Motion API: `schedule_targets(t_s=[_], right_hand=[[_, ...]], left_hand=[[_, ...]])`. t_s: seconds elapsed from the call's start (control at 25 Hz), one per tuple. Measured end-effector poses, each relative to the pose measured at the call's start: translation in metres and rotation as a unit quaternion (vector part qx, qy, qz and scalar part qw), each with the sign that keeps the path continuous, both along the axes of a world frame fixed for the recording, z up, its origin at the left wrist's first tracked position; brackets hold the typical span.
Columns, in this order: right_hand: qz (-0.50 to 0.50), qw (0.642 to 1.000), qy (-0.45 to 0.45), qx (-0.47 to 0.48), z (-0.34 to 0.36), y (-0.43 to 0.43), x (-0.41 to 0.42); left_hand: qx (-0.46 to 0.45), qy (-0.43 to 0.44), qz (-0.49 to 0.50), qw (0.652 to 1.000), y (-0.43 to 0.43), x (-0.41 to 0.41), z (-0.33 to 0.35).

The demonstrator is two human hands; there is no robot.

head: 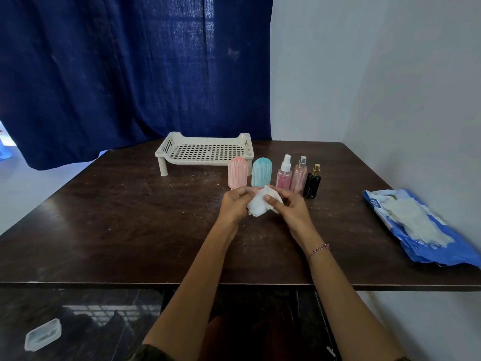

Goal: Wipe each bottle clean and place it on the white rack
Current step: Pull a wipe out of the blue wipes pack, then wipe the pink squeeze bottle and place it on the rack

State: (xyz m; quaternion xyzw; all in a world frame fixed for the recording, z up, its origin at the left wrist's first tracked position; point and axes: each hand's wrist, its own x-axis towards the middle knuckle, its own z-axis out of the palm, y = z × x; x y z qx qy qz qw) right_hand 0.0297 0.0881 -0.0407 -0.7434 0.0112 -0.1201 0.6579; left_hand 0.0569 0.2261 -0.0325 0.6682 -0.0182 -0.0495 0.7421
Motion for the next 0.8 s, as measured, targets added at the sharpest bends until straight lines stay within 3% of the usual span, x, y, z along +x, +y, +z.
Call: schedule_targets(t_s=[0.12,0.28,0.36,0.48,0.6,0.8], right_hand=[[-0.024,0.999,0.015,0.033,-0.003,-0.004,0.0],[-0.049,0.993,0.027,0.103,-0.003,-0.01,-0.003],[-0.043,0.99,0.034,0.134,-0.001,-0.009,-0.003],[-0.032,0.983,0.032,0.176,0.002,-0.005,-0.003],[-0.037,0.987,-0.001,0.158,0.002,-0.005,-0.001],[-0.019,0.987,-0.003,0.16,0.0,-0.006,-0.001]], left_hand=[[-0.006,-0.032,0.037,0.999,0.003,-0.004,0.005],[-0.009,-0.122,0.243,0.962,0.014,0.013,0.004],[0.011,-0.162,0.278,0.947,0.017,0.024,0.006],[0.041,-0.169,0.233,0.957,0.018,0.039,0.008],[0.075,-0.173,0.165,0.968,0.017,0.049,0.0],[0.051,-0.162,0.134,0.976,0.02,0.052,-0.003]])
